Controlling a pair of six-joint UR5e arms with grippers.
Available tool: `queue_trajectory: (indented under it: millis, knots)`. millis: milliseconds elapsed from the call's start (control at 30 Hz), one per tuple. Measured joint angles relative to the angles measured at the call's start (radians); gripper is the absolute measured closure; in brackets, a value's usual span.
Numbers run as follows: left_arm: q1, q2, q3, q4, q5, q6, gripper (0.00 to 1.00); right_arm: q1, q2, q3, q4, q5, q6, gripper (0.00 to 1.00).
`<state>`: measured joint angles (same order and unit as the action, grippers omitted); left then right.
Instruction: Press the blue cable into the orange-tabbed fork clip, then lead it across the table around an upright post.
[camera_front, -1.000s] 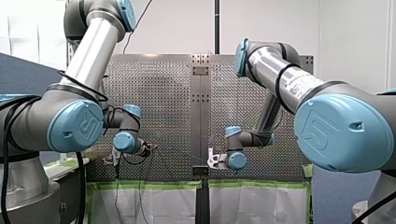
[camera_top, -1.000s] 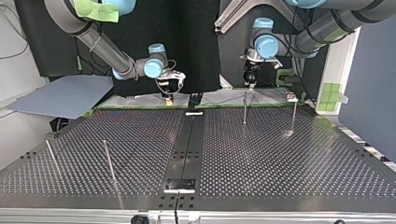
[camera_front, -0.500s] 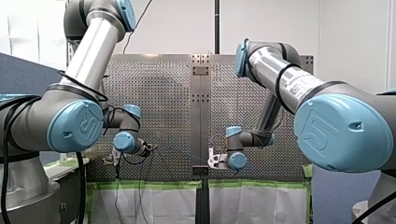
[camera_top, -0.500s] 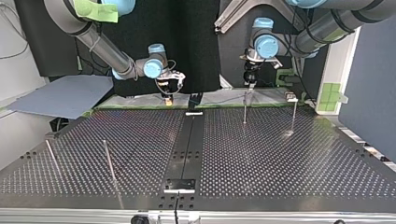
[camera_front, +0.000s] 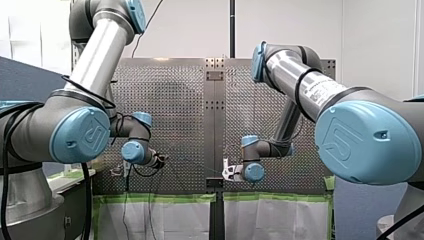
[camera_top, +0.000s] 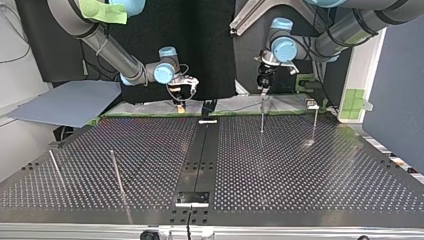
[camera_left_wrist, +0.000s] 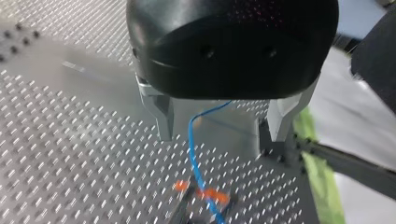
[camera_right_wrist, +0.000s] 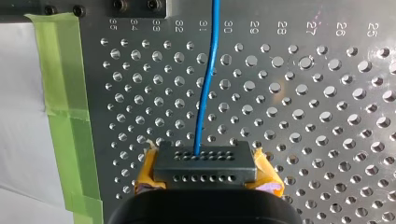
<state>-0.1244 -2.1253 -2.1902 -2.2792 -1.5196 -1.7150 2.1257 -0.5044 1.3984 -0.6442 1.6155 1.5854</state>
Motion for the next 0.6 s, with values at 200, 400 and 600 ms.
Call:
queue_trajectory:
  millis: [200,400,600]
  knots:
    - [-0.018,0.000,0.003,-0.006,0.021,0.030,0.00,0.001,0.000,0.000,-0.001,0.000,0.003,1.00]
    - [-0.041,0.000,0.022,-0.004,-0.020,0.013,0.00,0.002,0.000,-0.001,-0.003,0.000,0.010,1.00]
    - [-0.070,0.000,0.052,-0.010,-0.054,-0.014,0.00,0.002,0.000,-0.002,-0.003,0.000,0.014,1.00]
